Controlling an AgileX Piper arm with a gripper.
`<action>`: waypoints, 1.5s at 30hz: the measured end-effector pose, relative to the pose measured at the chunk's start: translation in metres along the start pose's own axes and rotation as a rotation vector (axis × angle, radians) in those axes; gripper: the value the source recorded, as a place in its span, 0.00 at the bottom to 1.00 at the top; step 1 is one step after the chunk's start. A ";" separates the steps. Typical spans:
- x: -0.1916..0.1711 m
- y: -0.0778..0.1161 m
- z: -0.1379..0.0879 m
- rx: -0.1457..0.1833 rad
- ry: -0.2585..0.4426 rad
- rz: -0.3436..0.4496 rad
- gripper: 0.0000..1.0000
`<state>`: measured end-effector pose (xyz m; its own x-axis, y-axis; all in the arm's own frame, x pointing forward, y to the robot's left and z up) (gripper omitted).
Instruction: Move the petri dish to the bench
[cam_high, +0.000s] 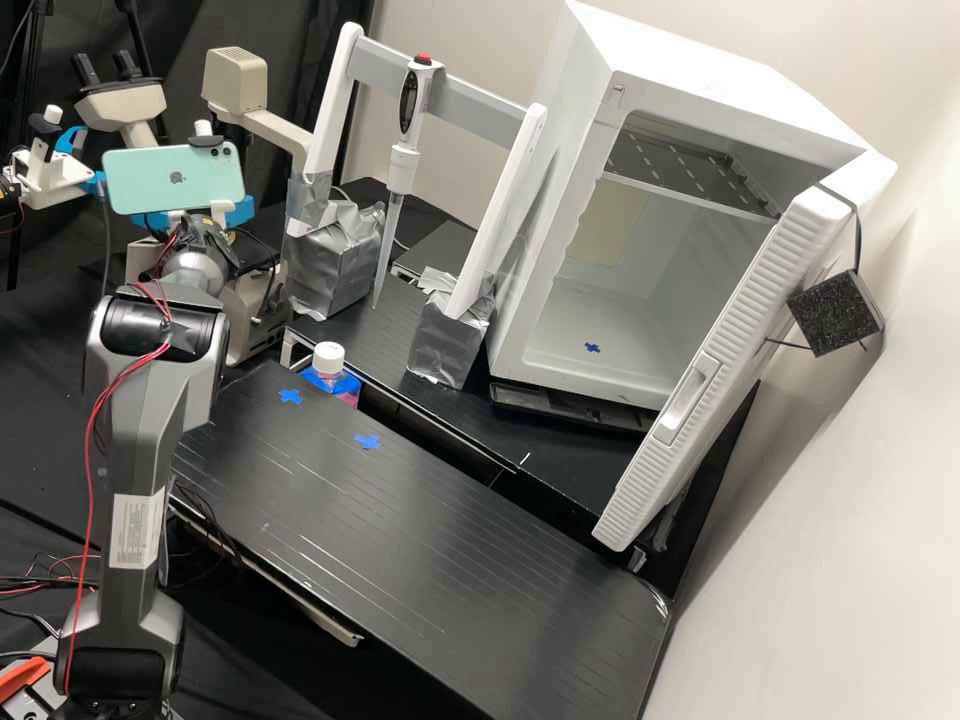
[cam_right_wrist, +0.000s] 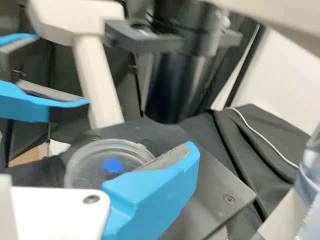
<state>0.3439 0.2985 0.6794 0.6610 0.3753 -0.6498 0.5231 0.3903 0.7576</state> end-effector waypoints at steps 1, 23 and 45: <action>0.002 0.002 0.001 0.000 -0.006 0.004 1.00; 0.024 -0.013 0.011 -0.117 -0.075 -0.058 1.00; 0.027 -0.014 0.015 -0.120 -0.105 -0.064 0.00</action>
<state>0.3623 0.2903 0.6520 0.6842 0.2594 -0.6816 0.5021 0.5102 0.6983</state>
